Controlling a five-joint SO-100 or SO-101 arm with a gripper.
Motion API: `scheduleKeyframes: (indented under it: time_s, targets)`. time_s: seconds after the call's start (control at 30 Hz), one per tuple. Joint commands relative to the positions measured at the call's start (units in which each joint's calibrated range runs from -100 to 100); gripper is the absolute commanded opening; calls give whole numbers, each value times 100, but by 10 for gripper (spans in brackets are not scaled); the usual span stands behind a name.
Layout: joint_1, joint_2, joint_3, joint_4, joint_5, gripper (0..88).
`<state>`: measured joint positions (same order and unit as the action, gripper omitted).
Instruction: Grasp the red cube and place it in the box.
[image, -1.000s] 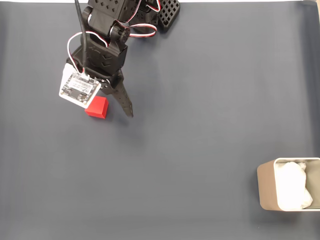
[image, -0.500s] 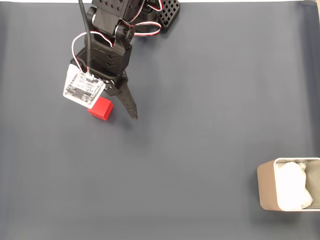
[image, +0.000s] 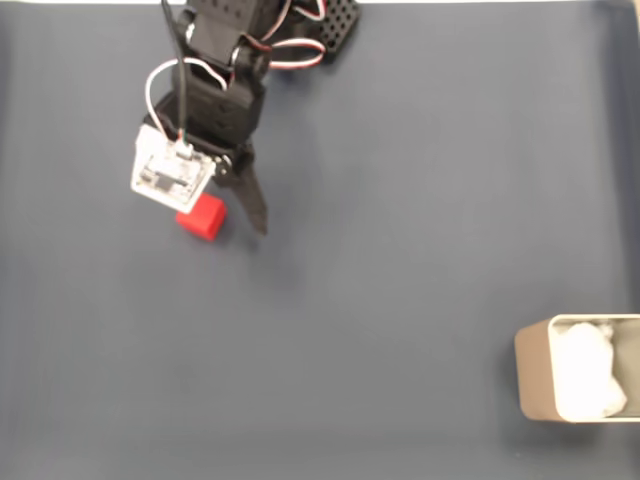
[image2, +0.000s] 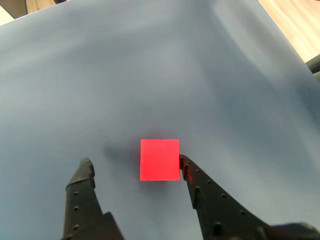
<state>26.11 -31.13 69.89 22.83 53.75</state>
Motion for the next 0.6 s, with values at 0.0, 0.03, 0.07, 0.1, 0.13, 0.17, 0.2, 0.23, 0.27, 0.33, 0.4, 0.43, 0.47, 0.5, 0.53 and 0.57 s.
scheduleKeyframes:
  time_s: [0.0,0.03,0.07,0.1,0.13,0.17,0.2,0.23,0.27,0.33,0.4,0.43,0.47,0.5,0.53,0.57]
  targets:
    - [-19,54,-27,-136,29,353]
    - [-19,72,-27,-152,29,339]
    - [-19,80,-27,-177,29,322]
    - [-19,89,-27,-201,29,300]
    - [-19,89,-27,-242,29,275]
    - [-19,89,-27,-267,29,252]
    - [-19,89,-37,-283,39,230]
    - [-19,106,-46,-300,63,216]
    - [-19,115,-46,-316,93,206]
    - [-12,150,-55,-349,137,187]
    - [-12,167,-91,-357,161,177]
    - [-12,184,-100,-357,176,169]
    - [-12,193,-100,-357,186,164]
    - [-12,202,-100,-357,195,157]
    - [-12,202,-100,-357,200,149]
    - [-12,210,-100,-357,200,139]
